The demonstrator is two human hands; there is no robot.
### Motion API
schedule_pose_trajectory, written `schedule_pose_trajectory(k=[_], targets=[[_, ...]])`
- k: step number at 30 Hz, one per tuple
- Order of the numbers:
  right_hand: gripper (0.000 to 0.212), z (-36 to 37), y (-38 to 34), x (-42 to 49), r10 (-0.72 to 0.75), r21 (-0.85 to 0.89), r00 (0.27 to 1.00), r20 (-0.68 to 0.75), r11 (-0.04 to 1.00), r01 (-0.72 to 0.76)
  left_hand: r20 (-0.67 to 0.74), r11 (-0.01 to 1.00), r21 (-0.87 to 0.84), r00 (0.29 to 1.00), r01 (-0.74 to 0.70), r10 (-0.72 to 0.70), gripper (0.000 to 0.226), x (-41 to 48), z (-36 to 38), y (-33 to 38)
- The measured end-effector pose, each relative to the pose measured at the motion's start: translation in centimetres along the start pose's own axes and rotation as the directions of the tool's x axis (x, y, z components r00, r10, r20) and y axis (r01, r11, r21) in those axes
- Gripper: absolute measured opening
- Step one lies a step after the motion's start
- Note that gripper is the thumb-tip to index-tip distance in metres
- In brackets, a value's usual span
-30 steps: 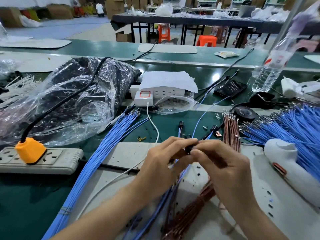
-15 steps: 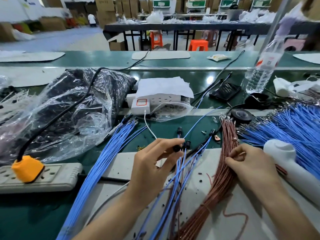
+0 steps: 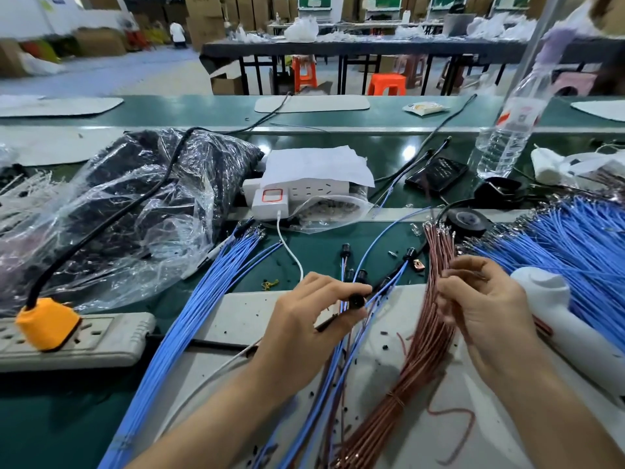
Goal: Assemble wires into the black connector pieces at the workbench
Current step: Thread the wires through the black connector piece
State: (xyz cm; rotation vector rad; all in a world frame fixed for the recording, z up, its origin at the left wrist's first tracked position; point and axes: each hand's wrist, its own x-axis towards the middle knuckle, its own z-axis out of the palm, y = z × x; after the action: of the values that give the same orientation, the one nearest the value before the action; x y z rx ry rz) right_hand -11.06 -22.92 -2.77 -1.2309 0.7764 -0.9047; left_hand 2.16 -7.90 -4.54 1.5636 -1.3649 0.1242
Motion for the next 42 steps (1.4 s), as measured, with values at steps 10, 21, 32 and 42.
schedule_pose_trajectory(k=[10, 21, 32, 42], targets=[[0.017, 0.7, -0.7, -0.8, -0.037, 0.471, 0.968, 0.247, 0.878, -0.087, 0.32, 0.984, -0.165, 0.947, 0.07, -0.014, 0.02, -0.5, 0.7, 0.6], [0.017, 0.8, 0.4, -1.2, 0.144, -0.114, 0.908, 0.394, 0.988, -0.107, 0.474, 1.0, 0.005, 0.88, 0.028, -0.027, 0.026, -0.9, 0.9, 0.7], [0.014, 1.2, 0.8, -1.2, -0.167, -0.025, 0.96, 0.223, 0.984, 0.177, 0.417, 1.0, 0.001, 0.909, 0.002, -0.002, 0.027, -0.9, 1.1, 1.2], [0.027, 0.8, -0.9, -1.2, -0.26, 0.289, 0.965, -0.028, 0.922, 0.257, 0.153, 0.99, -0.092, 0.984, 0.11, -0.096, 0.021, -0.6, 1.0, 0.4]])
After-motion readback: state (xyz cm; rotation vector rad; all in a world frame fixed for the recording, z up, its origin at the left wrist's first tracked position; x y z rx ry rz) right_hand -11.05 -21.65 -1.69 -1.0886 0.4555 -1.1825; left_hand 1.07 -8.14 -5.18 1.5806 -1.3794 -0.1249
